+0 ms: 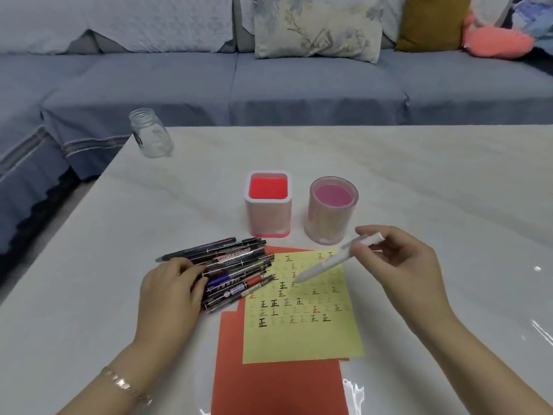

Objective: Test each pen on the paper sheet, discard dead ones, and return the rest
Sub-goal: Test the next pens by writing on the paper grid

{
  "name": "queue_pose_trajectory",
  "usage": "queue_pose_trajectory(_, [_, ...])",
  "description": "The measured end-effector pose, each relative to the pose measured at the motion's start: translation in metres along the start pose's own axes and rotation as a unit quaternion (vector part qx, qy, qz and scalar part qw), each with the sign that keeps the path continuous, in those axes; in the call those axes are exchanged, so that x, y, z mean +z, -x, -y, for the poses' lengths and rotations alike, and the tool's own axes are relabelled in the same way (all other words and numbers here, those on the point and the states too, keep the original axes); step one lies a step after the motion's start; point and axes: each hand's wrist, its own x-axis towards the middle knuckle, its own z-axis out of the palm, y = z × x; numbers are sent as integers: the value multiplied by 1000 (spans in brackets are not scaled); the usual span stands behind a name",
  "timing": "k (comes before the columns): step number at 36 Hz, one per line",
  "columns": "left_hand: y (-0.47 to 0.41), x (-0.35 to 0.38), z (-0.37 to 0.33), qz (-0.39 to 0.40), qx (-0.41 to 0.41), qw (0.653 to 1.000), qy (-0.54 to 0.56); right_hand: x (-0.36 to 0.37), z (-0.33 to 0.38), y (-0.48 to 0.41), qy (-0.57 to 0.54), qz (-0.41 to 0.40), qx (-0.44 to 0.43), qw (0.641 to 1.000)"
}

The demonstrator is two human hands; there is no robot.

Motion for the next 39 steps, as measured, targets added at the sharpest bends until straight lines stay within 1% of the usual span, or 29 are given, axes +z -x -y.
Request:
queue_pose_trajectory(5, [-2,5,-1,-9,-5,1000,-17,12,-4,0,-41,19,55,997])
queue_pose_trajectory(7, [-4,2,-9,-8,-10,1000,-4,15,-4,1,-102,26,78,991])
queue_pose_trajectory(10, [-1,0,-27,-19,14,999,46,16,1,-1,-254,30,134,957])
queue_pose_trajectory(12, [4,1,-41,-21,38,995,91,14,6,-4,-320,31,188,928])
queue_pose_trajectory(14, [9,5,-54,-15,61,990,126,13,11,-7,-346,40,231,908])
queue_pose_trajectory(16, [15,9,-65,-4,92,984,155,12,16,-7,-361,47,256,895])
queue_pose_trajectory(20, [25,19,-80,22,151,971,184,12,23,-6,-395,57,263,878])
queue_pose_trajectory(22, [29,22,-85,40,164,970,177,12,26,-6,-399,55,258,878])
queue_pose_trajectory(26, [32,25,-90,84,157,968,177,9,25,-8,-406,35,260,875])
queue_pose_trajectory(30, [33,29,-92,118,170,968,143,3,18,-11,-403,18,271,874])
queue_pose_trajectory(35, [34,39,-99,156,182,960,144,-8,4,-10,-325,-43,241,914])
queue_pose_trajectory(36, [33,39,-103,177,182,957,141,-11,1,-8,-304,-39,240,921])
queue_pose_trajectory(39, [30,41,-115,231,175,947,138,-21,-10,-4,-219,6,263,940])
